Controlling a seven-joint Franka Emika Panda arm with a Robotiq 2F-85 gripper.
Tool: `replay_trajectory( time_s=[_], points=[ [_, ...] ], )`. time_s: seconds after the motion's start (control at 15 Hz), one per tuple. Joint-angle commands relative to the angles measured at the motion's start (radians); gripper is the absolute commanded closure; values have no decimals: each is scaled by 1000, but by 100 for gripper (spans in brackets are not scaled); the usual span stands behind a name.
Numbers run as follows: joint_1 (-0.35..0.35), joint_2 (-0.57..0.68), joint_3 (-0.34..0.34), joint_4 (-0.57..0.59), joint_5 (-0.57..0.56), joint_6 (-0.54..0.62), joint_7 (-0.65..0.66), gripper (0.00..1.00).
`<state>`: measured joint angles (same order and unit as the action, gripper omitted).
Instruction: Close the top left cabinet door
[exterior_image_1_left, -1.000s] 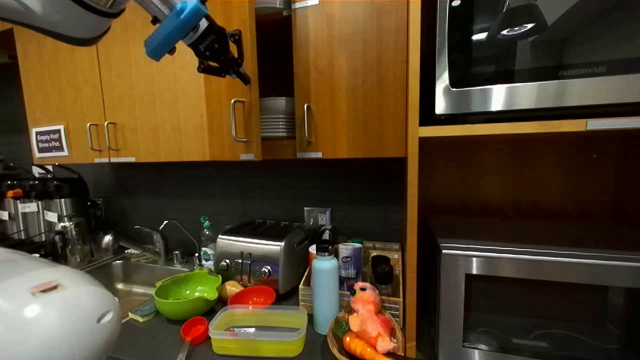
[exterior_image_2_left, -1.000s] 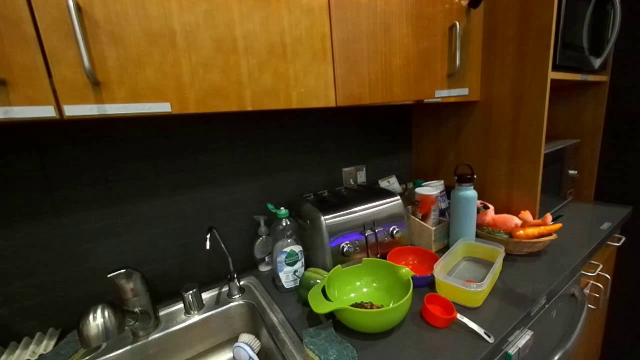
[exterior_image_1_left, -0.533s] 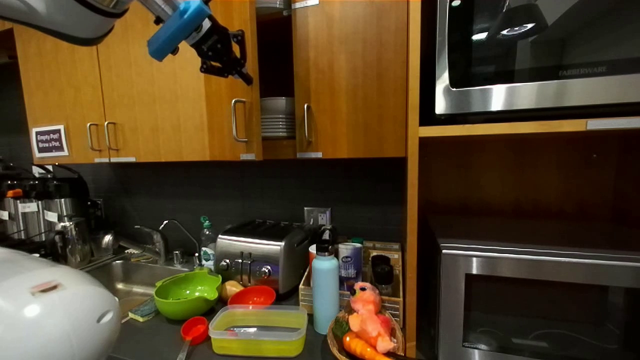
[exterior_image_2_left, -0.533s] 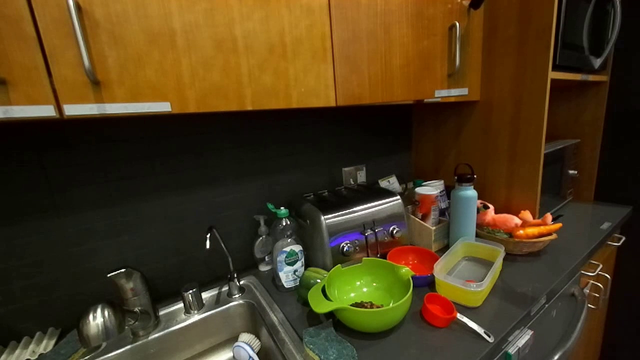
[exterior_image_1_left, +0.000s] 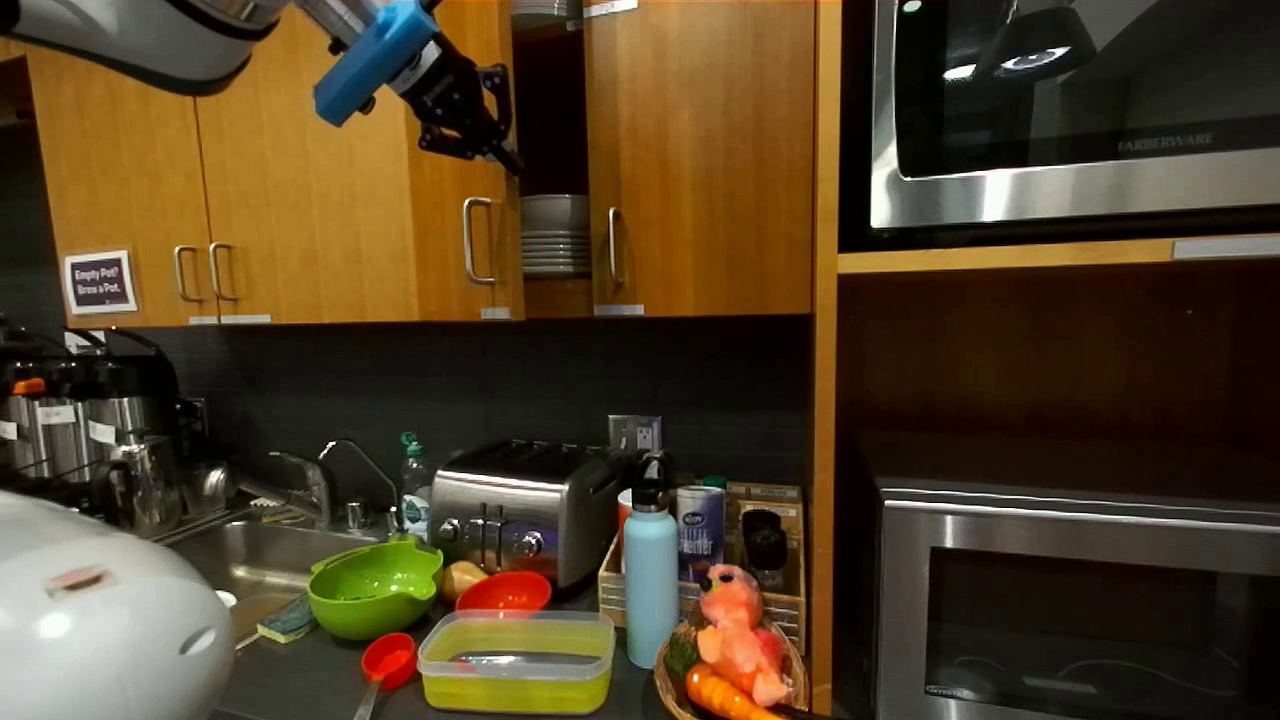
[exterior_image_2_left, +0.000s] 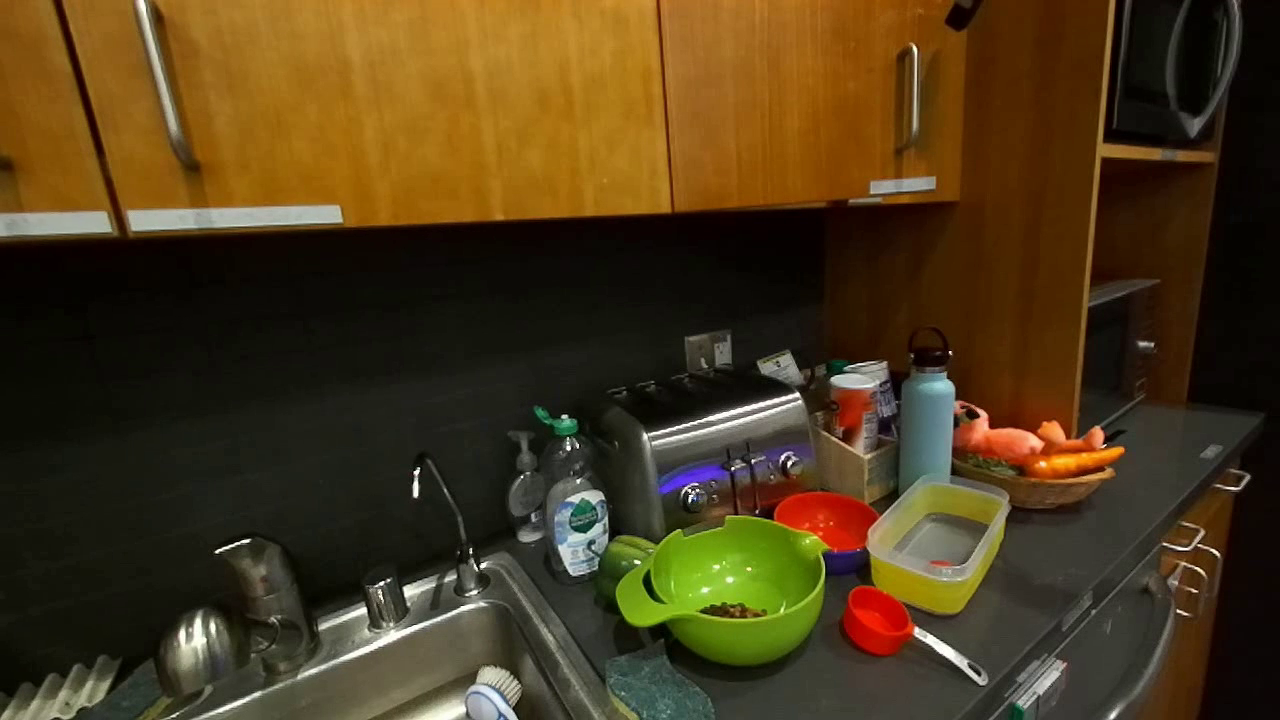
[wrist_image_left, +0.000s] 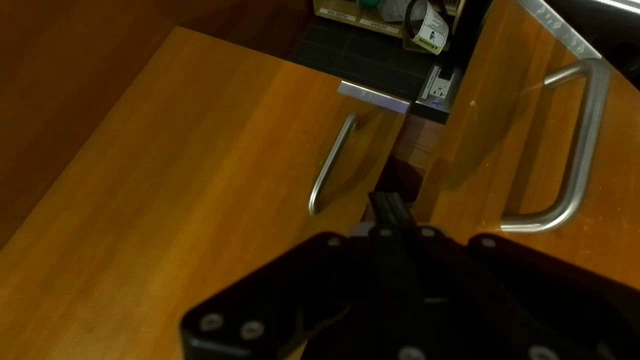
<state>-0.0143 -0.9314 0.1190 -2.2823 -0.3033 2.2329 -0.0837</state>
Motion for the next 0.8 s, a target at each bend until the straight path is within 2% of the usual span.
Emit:
replay_trajectory(
  time_s=[0.0,0.2,0.33,0.4,0.47,0.6,0.73],
  points=[
    [-17,39,18,49,-8,-34,27,100],
    [3,13,66,84,31,-117,80,100],
    [6,-16,112,142,42,-250,122,100],
    [1,-25,138,175,44,-312,155,92],
    [0,-35,168,201,50,-352,197,97],
    [-26,-52,249,232,33,-401,299,100],
    [-47,-68,328,224,30,-391,429,100]
  ],
)
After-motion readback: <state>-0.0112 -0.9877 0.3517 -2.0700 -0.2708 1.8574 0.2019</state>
